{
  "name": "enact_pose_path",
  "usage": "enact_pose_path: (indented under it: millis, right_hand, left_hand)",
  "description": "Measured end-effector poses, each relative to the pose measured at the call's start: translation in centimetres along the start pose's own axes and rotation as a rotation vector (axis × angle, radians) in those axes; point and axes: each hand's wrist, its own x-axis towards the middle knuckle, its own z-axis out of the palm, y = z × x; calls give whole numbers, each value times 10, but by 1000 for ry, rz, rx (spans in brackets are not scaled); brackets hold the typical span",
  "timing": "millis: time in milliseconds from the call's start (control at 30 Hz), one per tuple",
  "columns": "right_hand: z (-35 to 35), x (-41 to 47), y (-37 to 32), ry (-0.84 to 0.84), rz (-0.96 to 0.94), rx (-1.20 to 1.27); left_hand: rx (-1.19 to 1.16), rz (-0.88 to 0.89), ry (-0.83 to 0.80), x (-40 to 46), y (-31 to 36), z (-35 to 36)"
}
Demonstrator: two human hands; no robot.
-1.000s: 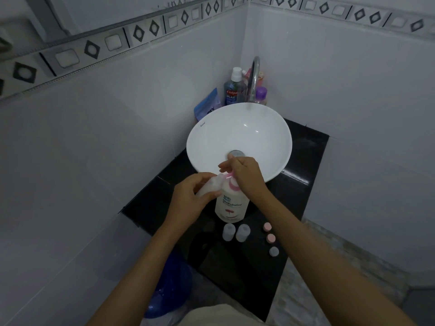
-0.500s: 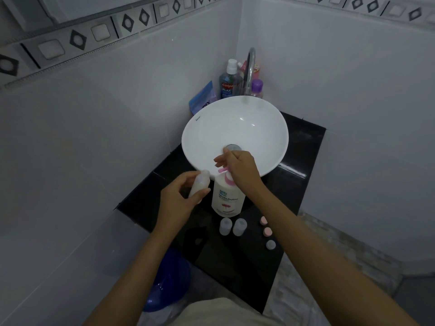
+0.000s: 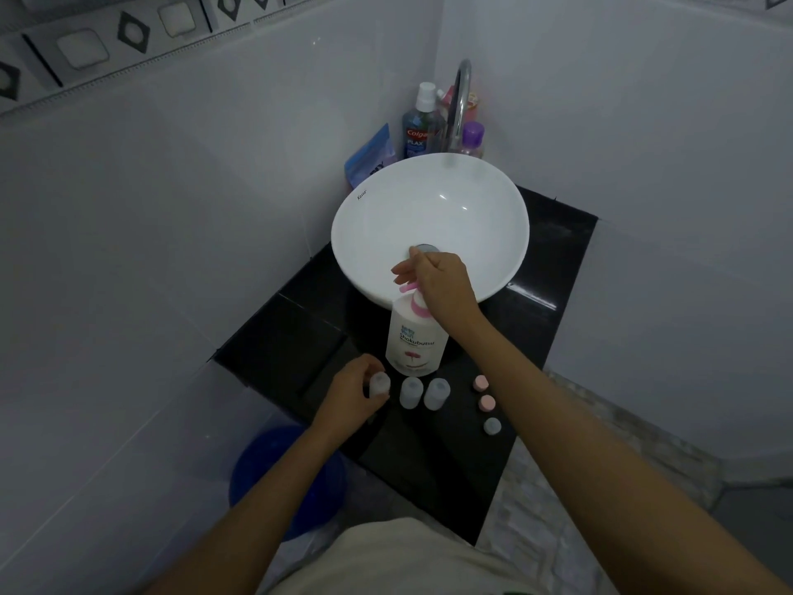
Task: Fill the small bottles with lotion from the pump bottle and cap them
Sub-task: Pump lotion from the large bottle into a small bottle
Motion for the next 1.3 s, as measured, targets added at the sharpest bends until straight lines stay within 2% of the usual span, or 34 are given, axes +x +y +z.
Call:
enact_pose_path:
  millis: [300,467,600,733,833,967,1067,1200,1300]
  right_hand:
    - [-1,-1,1,-12,-9,3]
    - [-1,1,5,-12,-33,-6]
    - [-1,1,4,-12,-33,4]
    - [0,2,5,-17,-19,15]
    - [-4,2,4,-62,-2,89]
    - [-10,4,0,-170,58,299]
    - [-13,0,1,-171,11,344]
    - [-16,-6,0,-97,-55,385]
    - [-15,-5,3,-72,-85,288]
  left_hand:
    - [36,52,-50,1,-3,8]
    - [284,212,57,4,1,14]
    - [539,259,25,10,8,20]
    - [575,293,30,12,10,24]
    - [510,292,55,10,15,22]
    - [155,214,95,-1,30,6]
    - [-50,176,149,-10,48,-13]
    - [-136,221,260,-11,71,-42]
    - [-145,248,292,-8,83,-56]
